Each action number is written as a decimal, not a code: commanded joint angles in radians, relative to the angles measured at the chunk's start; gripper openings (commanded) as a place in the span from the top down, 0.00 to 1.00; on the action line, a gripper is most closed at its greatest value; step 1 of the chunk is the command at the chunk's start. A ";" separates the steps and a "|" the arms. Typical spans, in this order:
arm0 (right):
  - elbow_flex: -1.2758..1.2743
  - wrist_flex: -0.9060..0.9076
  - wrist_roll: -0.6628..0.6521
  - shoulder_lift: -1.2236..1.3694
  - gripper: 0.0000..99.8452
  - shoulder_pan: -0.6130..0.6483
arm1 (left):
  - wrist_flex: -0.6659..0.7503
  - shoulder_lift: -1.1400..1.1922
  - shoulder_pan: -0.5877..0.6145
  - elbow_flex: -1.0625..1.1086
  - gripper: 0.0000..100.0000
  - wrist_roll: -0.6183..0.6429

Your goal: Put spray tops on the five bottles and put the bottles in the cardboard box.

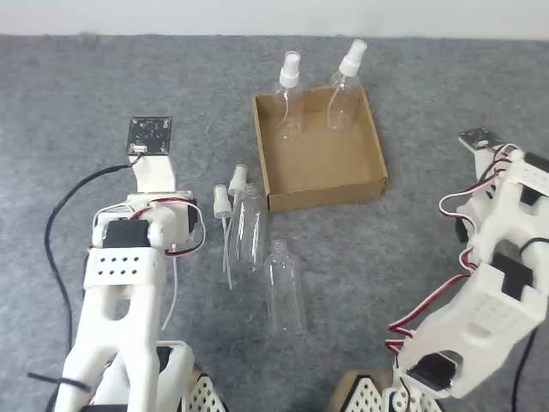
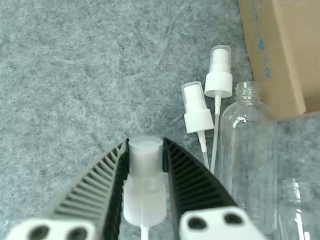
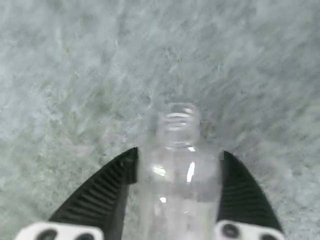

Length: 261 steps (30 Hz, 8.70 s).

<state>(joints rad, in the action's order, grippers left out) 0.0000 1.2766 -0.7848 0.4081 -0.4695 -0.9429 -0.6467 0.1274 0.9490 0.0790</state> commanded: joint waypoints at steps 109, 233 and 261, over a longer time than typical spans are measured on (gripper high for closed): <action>-1.109 -0.974 0.626 -1.264 0.99 1.245 | 0.081 -0.302 -0.190 -0.180 0.99 0.339; -0.298 -0.544 0.868 -0.835 0.99 1.147 | 0.120 -0.577 -0.269 0.268 0.70 -0.026; -0.425 -0.760 0.761 -0.783 0.99 0.825 | 0.298 -0.571 0.002 0.318 0.98 -0.040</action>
<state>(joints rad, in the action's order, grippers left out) -0.4404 0.5815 -0.0146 -0.3943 0.3652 -0.6851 -1.2144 0.0859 1.2712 0.0284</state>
